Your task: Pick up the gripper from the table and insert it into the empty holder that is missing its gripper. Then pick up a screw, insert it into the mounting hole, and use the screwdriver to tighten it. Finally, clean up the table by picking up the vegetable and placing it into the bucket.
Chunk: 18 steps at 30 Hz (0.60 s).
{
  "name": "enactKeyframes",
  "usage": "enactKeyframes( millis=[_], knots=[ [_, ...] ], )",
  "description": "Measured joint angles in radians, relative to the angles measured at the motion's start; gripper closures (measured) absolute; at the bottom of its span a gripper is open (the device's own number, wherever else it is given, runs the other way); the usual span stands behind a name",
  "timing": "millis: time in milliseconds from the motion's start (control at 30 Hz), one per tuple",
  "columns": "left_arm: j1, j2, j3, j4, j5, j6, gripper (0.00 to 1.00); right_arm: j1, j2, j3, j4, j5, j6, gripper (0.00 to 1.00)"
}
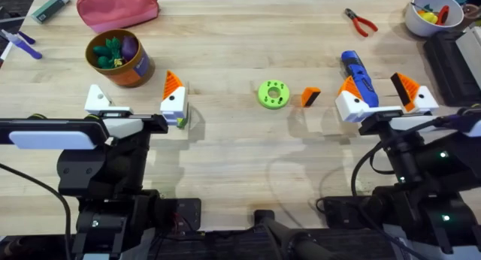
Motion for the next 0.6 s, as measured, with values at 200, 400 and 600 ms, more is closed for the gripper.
enactKeyframes(
  millis=[200,400,600],
  knots=[
    [0.0,0.0,0.0,0.0,0.0,0.0,0.016,0.0,0.0,0.0,0.0,0.0,0.0,0.009],
    [0.0,0.0,0.0,0.003,0.0,0.0,0.014,0.0,0.0,0.0,-0.002,0.001,0.0,0.01],
    [0.0,0.0,0.001,0.088,0.0,0.0,0.015,0.0,0.002,0.0,0.101,0.001,0.0,0.01]
  ],
)
